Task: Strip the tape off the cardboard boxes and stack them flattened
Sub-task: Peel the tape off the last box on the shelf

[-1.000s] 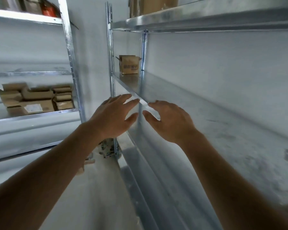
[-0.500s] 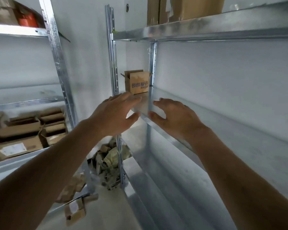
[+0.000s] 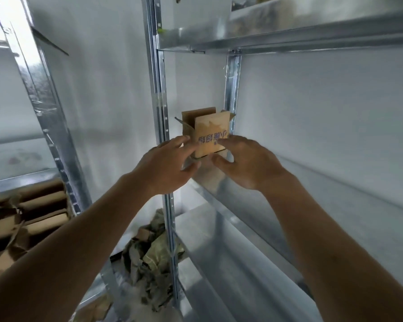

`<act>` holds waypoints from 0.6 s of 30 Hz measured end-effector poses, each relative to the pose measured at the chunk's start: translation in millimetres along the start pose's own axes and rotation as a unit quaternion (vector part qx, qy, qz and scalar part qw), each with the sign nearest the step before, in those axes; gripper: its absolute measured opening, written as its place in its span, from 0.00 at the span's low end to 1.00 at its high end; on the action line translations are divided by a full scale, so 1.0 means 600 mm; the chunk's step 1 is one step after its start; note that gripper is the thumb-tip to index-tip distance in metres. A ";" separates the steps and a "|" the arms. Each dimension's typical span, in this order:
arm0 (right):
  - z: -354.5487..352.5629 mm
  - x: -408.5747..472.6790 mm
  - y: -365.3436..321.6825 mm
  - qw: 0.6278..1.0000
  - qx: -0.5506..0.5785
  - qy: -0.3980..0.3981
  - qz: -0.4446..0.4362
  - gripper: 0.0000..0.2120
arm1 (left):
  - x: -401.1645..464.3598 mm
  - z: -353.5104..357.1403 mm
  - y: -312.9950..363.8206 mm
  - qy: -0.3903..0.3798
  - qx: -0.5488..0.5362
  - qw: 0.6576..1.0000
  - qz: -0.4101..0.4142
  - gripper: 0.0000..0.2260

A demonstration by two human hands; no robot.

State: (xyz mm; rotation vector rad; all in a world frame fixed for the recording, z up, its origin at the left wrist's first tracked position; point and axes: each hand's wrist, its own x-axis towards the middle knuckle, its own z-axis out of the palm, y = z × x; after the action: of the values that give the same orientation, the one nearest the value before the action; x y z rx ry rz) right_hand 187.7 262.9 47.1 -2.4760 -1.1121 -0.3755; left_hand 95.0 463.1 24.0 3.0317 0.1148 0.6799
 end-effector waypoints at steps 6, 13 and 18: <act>0.069 0.155 -0.016 0.999 -0.043 -0.004 0.024 0.27 | 0.113 0.064 -0.143 -0.016 -0.013 0.999 0.026 0.27; 0.153 0.303 -0.039 0.991 -0.113 0.017 0.069 0.29 | 0.229 0.148 -0.280 -0.046 -0.038 0.995 0.084 0.27; 0.174 0.386 -0.039 0.979 -0.187 0.050 0.060 0.32 | 0.284 0.190 -0.311 -0.063 -0.092 0.985 0.132 0.24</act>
State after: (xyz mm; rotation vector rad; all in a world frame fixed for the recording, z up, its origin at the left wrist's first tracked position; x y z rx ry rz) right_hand 328.1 476.0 52.7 -2.7931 -0.9140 -0.7215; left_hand 285.2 660.7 -15.8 2.9244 -0.3390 0.4769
